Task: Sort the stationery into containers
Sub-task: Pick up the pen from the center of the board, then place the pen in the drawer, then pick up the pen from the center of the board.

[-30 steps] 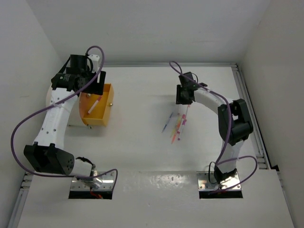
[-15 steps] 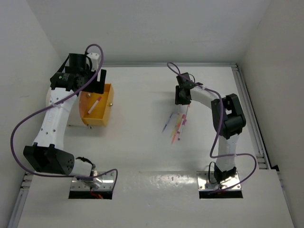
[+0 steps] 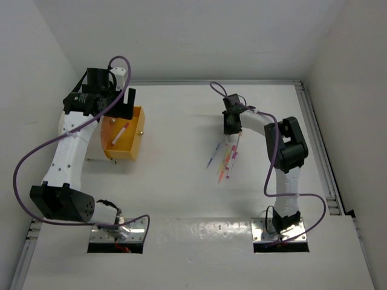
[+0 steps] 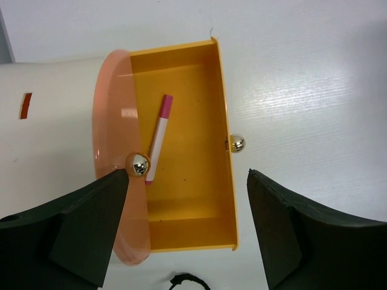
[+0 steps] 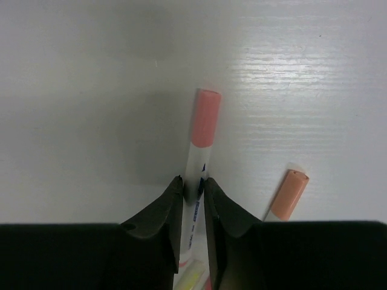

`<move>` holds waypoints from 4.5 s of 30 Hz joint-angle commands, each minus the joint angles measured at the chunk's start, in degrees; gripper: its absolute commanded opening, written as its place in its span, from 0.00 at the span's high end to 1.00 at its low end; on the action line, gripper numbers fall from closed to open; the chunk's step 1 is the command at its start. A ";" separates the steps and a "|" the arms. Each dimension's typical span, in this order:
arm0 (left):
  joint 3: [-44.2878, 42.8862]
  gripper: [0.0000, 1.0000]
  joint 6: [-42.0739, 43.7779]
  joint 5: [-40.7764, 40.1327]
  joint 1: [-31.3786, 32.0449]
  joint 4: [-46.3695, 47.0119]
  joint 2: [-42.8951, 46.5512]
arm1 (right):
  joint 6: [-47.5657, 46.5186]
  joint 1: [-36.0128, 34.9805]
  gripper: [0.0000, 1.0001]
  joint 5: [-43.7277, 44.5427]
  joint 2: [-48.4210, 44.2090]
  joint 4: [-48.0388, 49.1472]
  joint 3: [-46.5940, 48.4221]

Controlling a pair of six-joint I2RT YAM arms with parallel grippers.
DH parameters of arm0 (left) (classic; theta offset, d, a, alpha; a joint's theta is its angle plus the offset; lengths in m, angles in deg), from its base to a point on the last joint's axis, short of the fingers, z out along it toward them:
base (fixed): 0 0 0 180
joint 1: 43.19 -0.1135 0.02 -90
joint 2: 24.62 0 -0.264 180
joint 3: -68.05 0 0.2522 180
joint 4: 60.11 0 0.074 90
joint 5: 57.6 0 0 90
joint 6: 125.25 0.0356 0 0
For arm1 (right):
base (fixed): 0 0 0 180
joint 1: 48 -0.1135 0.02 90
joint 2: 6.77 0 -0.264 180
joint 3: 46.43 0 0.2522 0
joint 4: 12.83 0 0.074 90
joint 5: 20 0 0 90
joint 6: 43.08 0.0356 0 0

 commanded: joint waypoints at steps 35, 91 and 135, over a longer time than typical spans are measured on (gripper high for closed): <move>21.58 0.22 -42.59 53.20 -0.48 52.59 17.08 | 12.96 -20.15 1.00 -34.88 -35.26 22.45 -1.31; -8.38 0.39 3.64 0.81 -0.21 -5.33 -10.43 | 1.71 8.06 0.42 -17.66 -27.79 -11.22 -15.81; -10.84 0.33 6.63 9.95 3.66 -3.40 -1.12 | -9.10 7.62 0.73 -5.08 -5.29 -0.58 -5.79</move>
